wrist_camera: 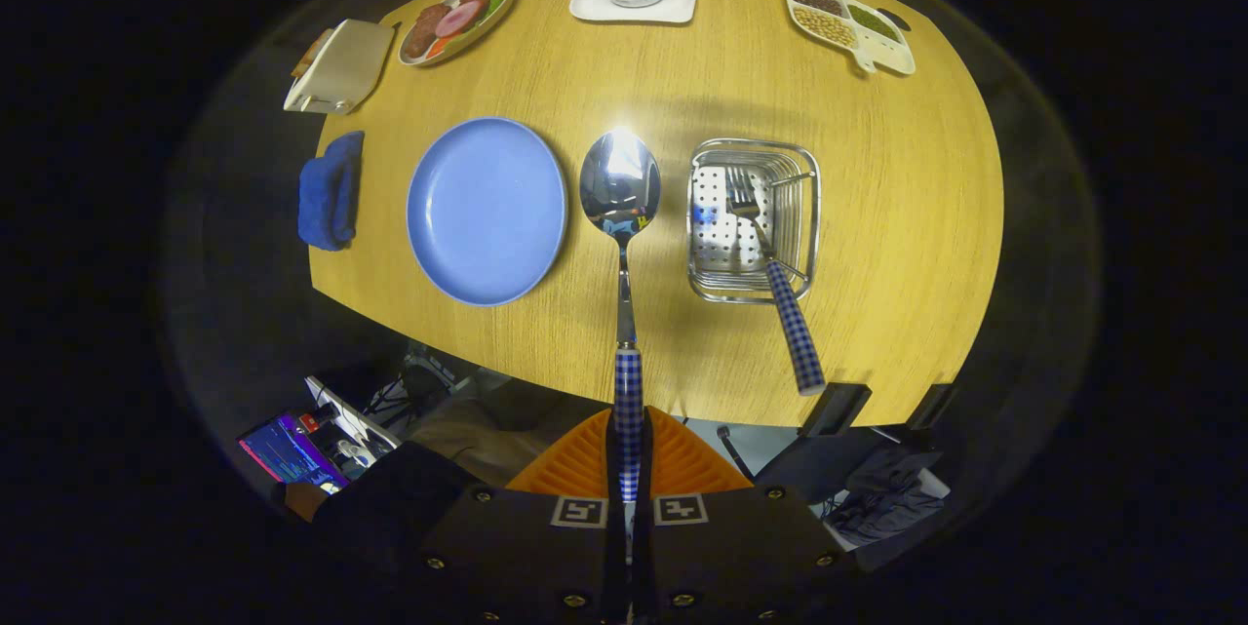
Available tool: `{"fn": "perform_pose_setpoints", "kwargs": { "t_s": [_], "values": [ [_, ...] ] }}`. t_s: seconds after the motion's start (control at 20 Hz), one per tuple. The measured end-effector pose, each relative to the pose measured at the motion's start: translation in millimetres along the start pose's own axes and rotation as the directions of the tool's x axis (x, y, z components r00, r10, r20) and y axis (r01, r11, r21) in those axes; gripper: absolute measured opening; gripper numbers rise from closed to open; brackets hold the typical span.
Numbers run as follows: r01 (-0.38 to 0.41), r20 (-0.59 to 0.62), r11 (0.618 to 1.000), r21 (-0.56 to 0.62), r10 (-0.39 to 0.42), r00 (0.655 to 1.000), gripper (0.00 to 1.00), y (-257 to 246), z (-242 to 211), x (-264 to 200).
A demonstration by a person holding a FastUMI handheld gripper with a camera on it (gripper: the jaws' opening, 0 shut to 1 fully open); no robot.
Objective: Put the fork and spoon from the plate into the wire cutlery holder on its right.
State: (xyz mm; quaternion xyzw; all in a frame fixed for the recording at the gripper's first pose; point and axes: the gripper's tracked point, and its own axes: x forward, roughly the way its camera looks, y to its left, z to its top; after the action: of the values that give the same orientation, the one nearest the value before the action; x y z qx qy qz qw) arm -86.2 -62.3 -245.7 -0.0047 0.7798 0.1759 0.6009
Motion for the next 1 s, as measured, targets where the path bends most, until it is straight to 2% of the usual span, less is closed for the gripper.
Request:
{"fn": "perform_pose_setpoints", "kwargs": {
  "t_s": [0.35,0.6,1.0],
  "values": [
    [0.019,-0.054,0.997,0.08,-0.015,0.998,0.03,-28,-5,-7],
    [0.006,-0.143,0.989,0.147,0.015,0.99,0.03,-25,-12,-6],
    [0.067,-0.25,0.987,0.149,-0.028,0.968,0.03,-32,-3,0]
  ]
}}
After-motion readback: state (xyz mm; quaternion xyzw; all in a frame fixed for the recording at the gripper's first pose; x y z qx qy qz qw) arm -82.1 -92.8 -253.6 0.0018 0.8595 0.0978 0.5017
